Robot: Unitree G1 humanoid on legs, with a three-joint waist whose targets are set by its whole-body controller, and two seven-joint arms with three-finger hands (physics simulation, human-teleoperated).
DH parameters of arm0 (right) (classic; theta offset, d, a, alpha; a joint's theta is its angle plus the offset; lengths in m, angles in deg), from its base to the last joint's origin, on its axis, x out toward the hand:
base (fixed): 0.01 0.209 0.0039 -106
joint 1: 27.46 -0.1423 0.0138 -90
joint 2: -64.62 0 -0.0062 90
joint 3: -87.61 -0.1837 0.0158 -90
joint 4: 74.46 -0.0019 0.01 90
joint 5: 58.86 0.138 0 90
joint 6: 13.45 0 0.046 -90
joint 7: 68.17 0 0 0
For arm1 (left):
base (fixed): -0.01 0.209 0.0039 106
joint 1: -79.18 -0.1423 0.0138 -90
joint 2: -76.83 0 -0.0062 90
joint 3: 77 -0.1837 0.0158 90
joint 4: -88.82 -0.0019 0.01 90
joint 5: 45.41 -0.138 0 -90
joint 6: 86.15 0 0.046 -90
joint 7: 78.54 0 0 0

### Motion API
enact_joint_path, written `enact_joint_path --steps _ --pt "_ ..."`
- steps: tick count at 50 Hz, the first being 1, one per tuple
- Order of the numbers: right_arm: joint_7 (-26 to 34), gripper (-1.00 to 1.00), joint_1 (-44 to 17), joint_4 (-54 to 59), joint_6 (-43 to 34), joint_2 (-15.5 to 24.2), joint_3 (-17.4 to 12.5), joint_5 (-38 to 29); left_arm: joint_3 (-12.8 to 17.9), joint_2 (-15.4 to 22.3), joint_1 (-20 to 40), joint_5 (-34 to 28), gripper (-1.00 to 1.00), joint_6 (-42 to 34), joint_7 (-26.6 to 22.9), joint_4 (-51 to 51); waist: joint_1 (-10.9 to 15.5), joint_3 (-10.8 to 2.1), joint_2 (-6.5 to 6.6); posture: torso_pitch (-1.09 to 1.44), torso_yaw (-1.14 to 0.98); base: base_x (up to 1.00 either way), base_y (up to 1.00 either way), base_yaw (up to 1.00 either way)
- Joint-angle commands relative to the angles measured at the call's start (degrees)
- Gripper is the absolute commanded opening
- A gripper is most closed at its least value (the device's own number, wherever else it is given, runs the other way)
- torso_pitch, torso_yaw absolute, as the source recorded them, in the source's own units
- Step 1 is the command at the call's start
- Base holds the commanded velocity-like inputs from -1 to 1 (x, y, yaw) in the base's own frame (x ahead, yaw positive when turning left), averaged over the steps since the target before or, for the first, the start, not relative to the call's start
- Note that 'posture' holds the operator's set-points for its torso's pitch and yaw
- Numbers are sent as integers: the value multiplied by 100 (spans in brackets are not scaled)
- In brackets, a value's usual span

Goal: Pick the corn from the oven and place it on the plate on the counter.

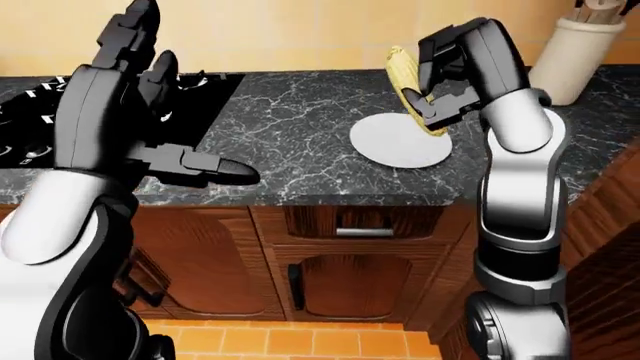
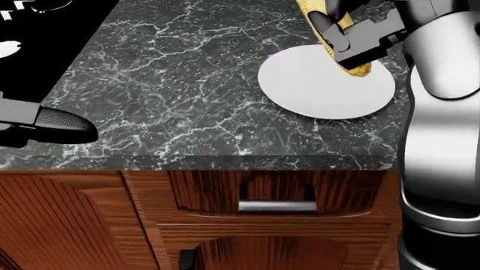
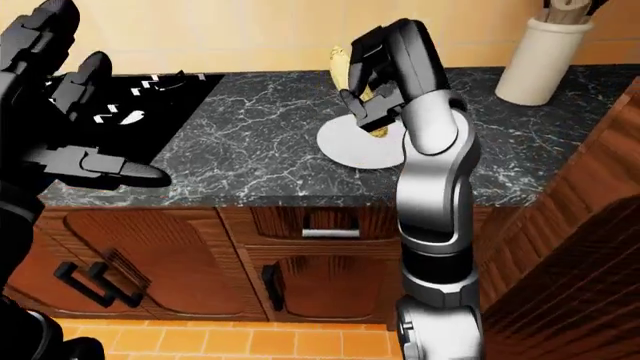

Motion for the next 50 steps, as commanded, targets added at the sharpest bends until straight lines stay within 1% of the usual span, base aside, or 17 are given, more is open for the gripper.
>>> enact_joint_path --steps 1,3,5,6,8,15,18,19,25,27,29,32,34,35,39,41,50 --pt "-53 -100 -156 -97 103 41 -5 -8 10 29 98 -23 100 106 11 -13 6 -34 -9 0 0 38 0 0" --pt "-46 -100 -160 -111 95 44 2 -9 19 31 115 -18 100 74 11 5 41 -51 -188 0 0 38 0 0" --pt "-44 -100 -162 -109 97 45 4 -5 28 29 99 -19 100 91 6 2 39 -173 -555 0 0 38 0 0" --pt "-50 -100 -164 -104 105 46 1 -3 25 29 105 -19 100 86 8 1 -9 -106 -334 0 0 39 0 0" --pt "-45 -100 -176 -113 101 49 1 1 27 31 111 -18 100 92 5 -6 9 -96 -407 0 0 38 0 0" --pt "-29 -100 -189 -176 104 46 -7 34 68 49 107 7 100 55 1 35 -56 -32 -193 0 0 25 0 0" --pt "-11 -100 -233 -177 102 78 -20 54 86 72 146 24 100 19 5 38 -89 -108 167 0 0 0 0 0" --pt "-11 -100 -237 -178 102 80 -21 58 82 73 153 29 100 5 10 47 -115 -102 2 0 0 0 0 0" --pt "9 -100 -311 -206 54 157 -69 98 107 94 159 60 100 -2 16 49 -81 -55 110 0 0 0 0 0" --pt "0 -100 -352 -193 112 184 -89 162 137 109 155 79 100 18 10 24 -77 -239 158 0 0 -17 0 0" --pt "2 -100 -358 -204 101 196 -85 171 142 110 150 92 100 21 17 25 -68 -261 120 0 0 -17 0 0" --pt "27 -100 -371 -236 76 231 -84 174 144 122 172 117 100 -27 39 49 -90 -202 -100 0 0 -17 0 0" --pt "46 -100 -387 -224 85 261 -94 180 139 131 198 131 100 -45 52 45 -20 -152 -404 0 0 0 0 0" --pt "80 -100 -396 -253 54 279 -92 170 136 132 200 137 100 -53 58 50 -48 -59 -133 0 0 0 0 0" --pt "237 -100 -443 -320 9 330 -48 57 124 126 148 139 100 9 71 39 -92 -96 39 0 0 0 0 0" --pt "306 -100 -432 -325 25 334 -34 5 134 126 134 147 100 13 72 44 -132 -137 223 0 0 0 0 0" --pt "1123 -99 -392 -682 5 254 152 -417 205 172 149 225 100 -35 85 73 -80 -143 58 0 0 0 0 0"
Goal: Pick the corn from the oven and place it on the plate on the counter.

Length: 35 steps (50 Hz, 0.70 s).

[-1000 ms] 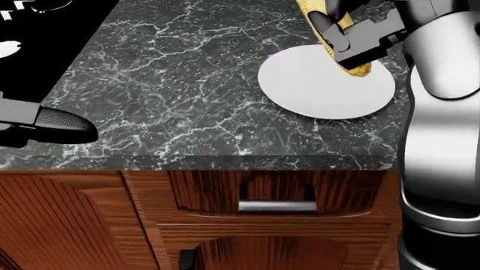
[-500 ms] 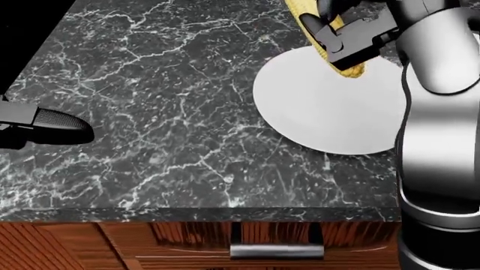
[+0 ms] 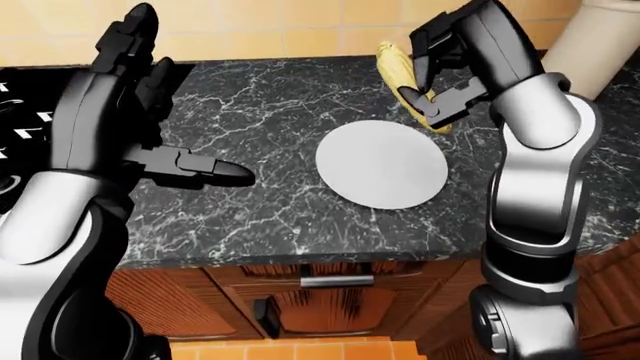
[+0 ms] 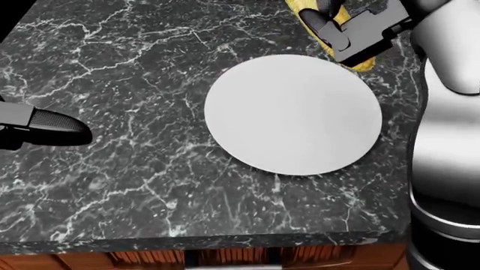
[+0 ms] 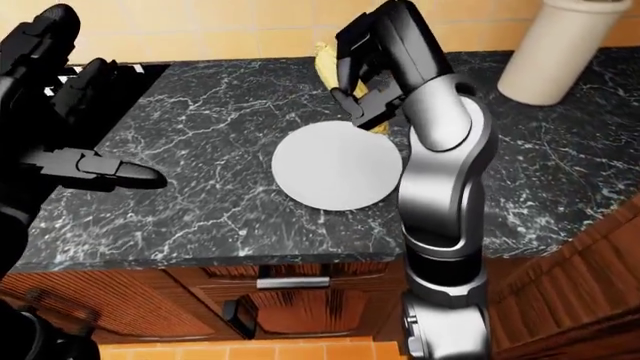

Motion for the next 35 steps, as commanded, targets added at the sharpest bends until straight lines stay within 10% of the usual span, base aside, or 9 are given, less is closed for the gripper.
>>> enact_joint_path --steps 1,20,35 --pt "261 -98 -142 -203 157 28 -21 -189 60 81 183 0 100 175 36 66 -6 -160 13 0 0 0 0 0" --pt "2238 -98 -119 -468 557 -106 -12 -1259 46 101 191 66 100 189 99 52 -56 -168 26 0 0 0 0 0" --pt "2258 -100 374 -420 972 -500 87 -1492 89 140 224 185 100 118 153 95 -66 -147 36 0 0 0 0 0"
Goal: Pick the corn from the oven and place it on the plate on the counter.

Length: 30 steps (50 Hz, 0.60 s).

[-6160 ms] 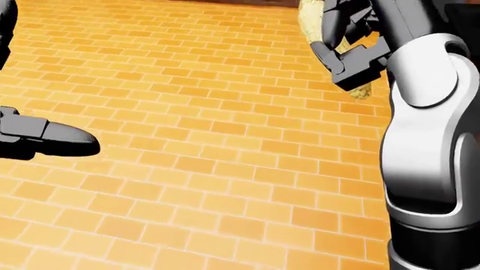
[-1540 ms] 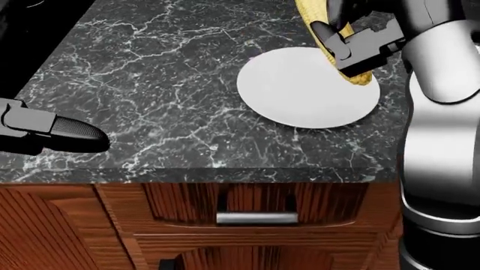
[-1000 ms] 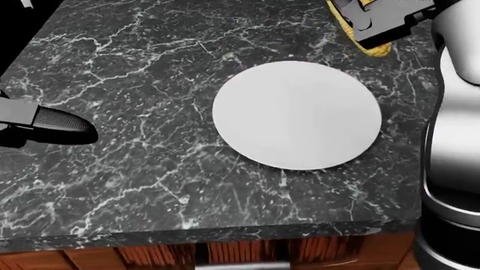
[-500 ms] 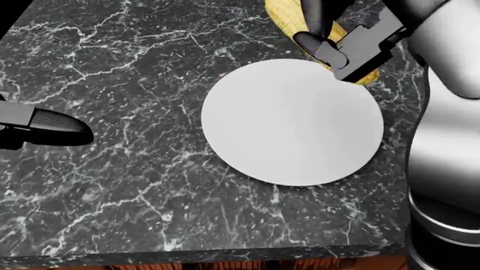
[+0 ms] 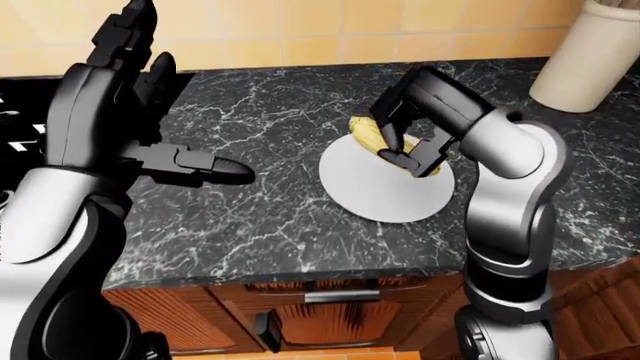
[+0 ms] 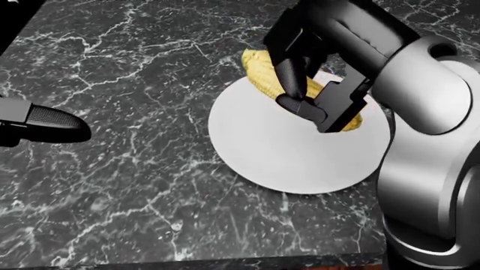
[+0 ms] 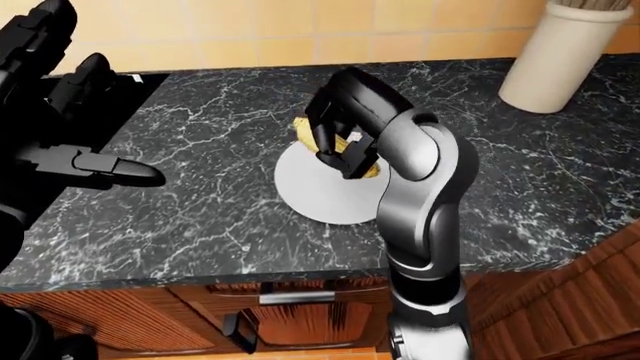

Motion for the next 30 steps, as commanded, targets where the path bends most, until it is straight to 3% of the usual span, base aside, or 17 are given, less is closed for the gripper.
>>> enact_joint_path --steps 1,18,25,26,30 --pt "-157 -100 -169 -150 121 39 -45 -49 58 61 110 -27 100 194 32 82 -4 -154 14 0 0 0 0 0" --pt "-652 -100 60 527 693 41 -67 -123 -27 50 88 -126 100 258 19 59 29 -174 9 0 0 0 0 0" --pt "-666 -77 112 568 800 8 -38 -131 -16 41 70 -158 100 276 -13 58 34 -186 14 0 0 0 0 0" --pt "-665 -65 134 557 804 -9 -28 -139 -10 42 74 -159 100 276 -19 55 34 -188 16 0 0 0 0 0" --pt "-746 -61 101 698 891 -39 -1 -165 -2 54 98 -160 100 251 -31 58 34 -198 22 0 0 0 0 0"
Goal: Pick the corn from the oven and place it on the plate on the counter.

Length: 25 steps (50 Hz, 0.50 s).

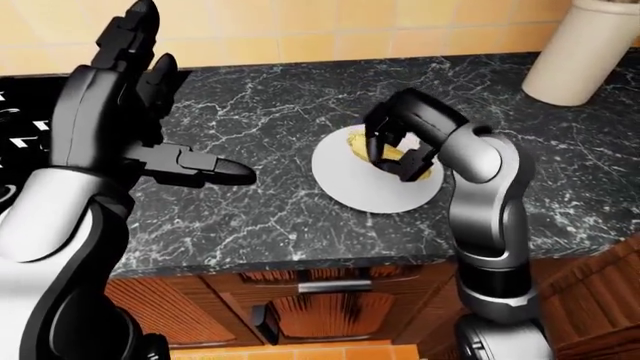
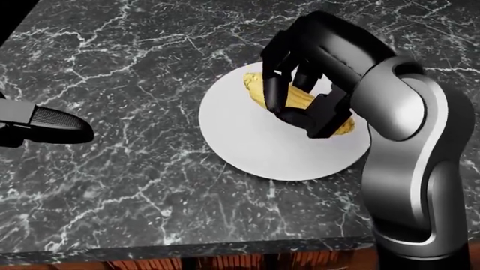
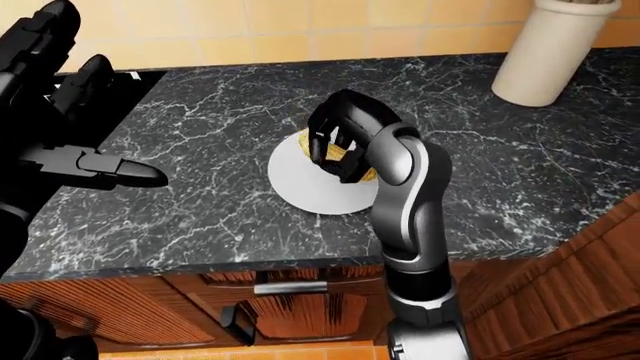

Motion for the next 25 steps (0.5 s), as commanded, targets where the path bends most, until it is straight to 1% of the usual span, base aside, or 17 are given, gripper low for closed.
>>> enact_joint_path --steps 1,3,7,12,14,17,25 --pt "-182 -62 -209 -90 135 19 -38 -33 74 66 154 -32 100 129 27 116 1 -152 8 0 0 0 0 0" --pt "-228 -60 -254 -3 168 6 -34 -43 71 53 117 -39 100 167 20 114 -1 -155 9 0 0 0 0 0" --pt "-190 -42 -245 -41 173 -24 -23 -67 74 65 140 -38 100 159 13 106 2 -161 10 0 0 0 0 0" --pt "-103 -40 -245 -112 158 -22 -32 -86 79 61 141 -33 100 162 9 118 3 -163 9 0 0 0 0 0" --pt "-65 -29 -239 -159 149 -23 -36 -89 82 65 135 -35 100 169 6 119 2 -165 8 0 0 0 0 0" --pt "-95 -23 -219 -117 197 -16 -40 -74 95 76 178 -21 100 108 14 138 0 -167 5 0 0 0 0 0" --pt "72 5 -245 -276 146 -11 -45 -101 97 84 174 -13 100 117 14 130 -3 -170 0 0 0 0 0 0"
